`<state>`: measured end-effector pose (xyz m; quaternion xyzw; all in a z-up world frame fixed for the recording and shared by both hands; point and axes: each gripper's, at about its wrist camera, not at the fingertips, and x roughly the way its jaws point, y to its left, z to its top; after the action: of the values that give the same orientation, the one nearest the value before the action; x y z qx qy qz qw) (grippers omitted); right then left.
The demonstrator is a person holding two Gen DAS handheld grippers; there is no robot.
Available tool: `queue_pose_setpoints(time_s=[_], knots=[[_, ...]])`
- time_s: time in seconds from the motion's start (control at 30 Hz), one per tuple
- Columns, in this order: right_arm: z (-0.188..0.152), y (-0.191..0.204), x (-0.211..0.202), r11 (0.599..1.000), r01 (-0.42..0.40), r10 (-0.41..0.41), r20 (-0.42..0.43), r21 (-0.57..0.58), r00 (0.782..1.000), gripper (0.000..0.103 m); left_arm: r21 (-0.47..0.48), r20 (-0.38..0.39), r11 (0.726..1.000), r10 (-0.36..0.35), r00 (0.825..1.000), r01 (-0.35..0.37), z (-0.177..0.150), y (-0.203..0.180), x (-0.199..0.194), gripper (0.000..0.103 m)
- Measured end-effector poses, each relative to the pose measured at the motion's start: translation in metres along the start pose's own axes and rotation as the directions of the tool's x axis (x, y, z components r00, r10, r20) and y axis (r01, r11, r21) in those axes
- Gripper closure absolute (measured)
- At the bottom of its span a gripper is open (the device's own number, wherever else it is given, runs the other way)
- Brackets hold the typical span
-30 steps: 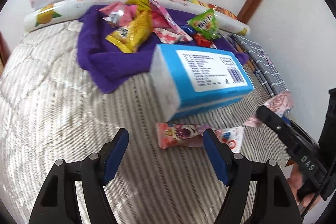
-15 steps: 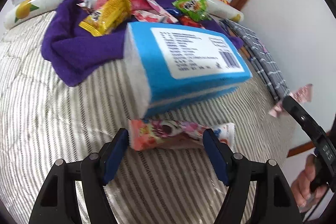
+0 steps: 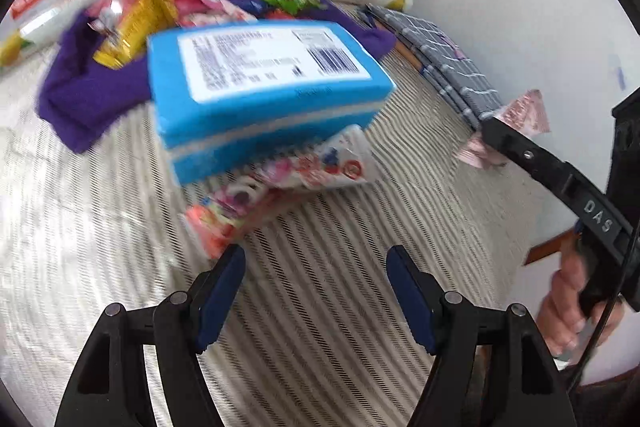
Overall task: Organize snacks
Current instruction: 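Grasp the pink candy stick packet with the left tool while the right tool holds the wafer packet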
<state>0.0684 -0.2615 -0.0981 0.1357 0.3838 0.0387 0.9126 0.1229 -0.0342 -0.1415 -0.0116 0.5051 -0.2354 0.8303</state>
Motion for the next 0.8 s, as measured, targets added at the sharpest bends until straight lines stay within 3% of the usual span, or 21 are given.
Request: queue_pose_setpoints(time_s=[0.2, 0.4, 0.6, 0.73, 0.8], knots=[[-0.003, -0.012, -0.004, 1.0, 0.008, -0.008, 0.005, 0.023, 1.0, 0.067, 0.019, 0.07, 0.998, 0.052, 0.996, -0.053, 0.012, 0.01, -0.013, 0.032], [-0.003, -0.016, -0.004, 1.0, 0.015, -0.015, 0.002, 0.024, 1.0, 0.067, 0.029, 0.043, 0.995, 0.09, 0.995, -0.091, 0.027, 0.014, 0.009, 0.032], [-0.002, -0.022, -0.004, 0.999, 0.03, -0.03, 0.001, 0.034, 1.0, 0.067, 0.043, 0.016, 0.996, 0.081, 0.997, -0.081, 0.022, 0.01, 0.02, 0.032], [-0.002, -0.024, -0.004, 0.999, 0.032, -0.033, 0.001, 0.039, 0.999, 0.067, 0.047, -0.006, 0.999, 0.021, 1.0, -0.02, 0.014, 0.003, 0.015, 0.032], [-0.002, -0.026, -0.004, 0.999, 0.034, -0.035, 0.001, 0.04, 0.999, 0.067, 0.072, 0.008, 0.997, 0.037, 0.999, -0.037, 0.012, -0.003, 0.01, 0.032]])
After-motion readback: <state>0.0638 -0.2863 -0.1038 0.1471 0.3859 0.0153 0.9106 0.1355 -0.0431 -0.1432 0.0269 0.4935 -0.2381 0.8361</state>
